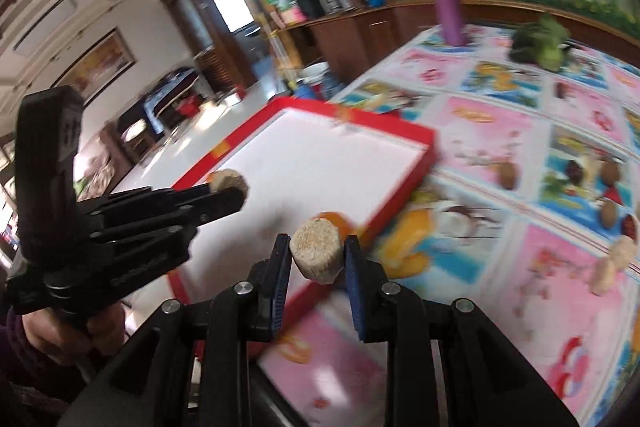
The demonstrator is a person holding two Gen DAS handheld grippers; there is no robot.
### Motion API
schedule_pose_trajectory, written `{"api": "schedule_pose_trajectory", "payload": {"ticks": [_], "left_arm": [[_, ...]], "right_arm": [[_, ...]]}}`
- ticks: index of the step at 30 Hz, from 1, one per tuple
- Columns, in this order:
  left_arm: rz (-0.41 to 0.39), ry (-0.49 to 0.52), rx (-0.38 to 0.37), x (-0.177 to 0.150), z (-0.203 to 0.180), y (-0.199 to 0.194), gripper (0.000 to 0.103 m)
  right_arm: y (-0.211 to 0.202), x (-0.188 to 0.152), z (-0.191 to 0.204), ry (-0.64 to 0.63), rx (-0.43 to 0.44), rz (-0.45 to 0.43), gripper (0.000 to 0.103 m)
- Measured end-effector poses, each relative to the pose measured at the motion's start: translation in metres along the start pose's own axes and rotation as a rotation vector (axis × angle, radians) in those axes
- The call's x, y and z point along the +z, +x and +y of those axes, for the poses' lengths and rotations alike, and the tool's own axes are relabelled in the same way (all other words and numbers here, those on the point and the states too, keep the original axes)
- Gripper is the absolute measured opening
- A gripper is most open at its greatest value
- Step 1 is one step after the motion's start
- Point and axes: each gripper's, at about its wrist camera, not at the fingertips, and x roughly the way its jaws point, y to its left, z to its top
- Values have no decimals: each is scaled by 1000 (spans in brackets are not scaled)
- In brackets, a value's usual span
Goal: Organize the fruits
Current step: 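Carry both beige pieces into the white tray and open both tools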
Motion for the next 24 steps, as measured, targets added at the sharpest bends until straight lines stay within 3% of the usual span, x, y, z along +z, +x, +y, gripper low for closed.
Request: {"api": "schedule_pose_trajectory", "payload": {"ticks": [11, 17, 21, 22, 24], "left_arm": [[40, -20, 75, -26, 35, 8, 18], [50, -45, 77, -28, 46, 10, 19], [55, -43, 83, -27, 44, 9, 20], [58, -40, 85, -27, 44, 9, 23], [71, -50, 79, -28, 44, 11, 32]], "right_arm": [[61, -5, 39, -105, 20, 144, 26], [63, -7, 47, -148, -13, 141, 26], [59, -7, 44, -116, 15, 134, 36], [57, -7, 43, -111, 12, 130, 44], [49, -6, 39, -91, 11, 107, 47]]}}
